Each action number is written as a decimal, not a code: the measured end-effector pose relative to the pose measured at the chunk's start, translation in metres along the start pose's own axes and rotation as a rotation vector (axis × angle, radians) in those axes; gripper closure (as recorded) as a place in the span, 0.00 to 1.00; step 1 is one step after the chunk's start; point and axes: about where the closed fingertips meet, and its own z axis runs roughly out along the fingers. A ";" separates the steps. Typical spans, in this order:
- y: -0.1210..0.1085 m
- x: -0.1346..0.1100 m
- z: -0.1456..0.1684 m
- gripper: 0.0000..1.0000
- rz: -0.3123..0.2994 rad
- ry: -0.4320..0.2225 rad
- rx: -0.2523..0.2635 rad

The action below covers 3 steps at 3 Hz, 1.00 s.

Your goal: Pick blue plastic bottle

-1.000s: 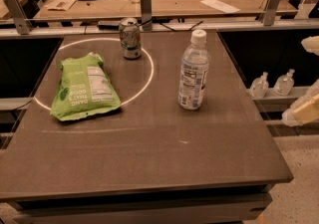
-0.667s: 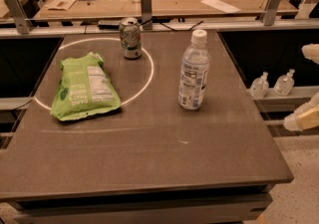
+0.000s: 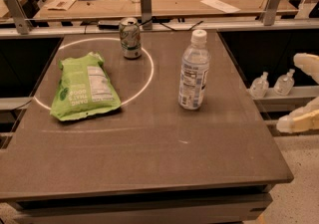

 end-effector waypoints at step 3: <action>0.005 0.009 0.019 0.00 0.037 -0.027 0.028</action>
Offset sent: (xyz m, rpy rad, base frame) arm 0.0004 0.0015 -0.0069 0.0459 -0.0156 -0.0134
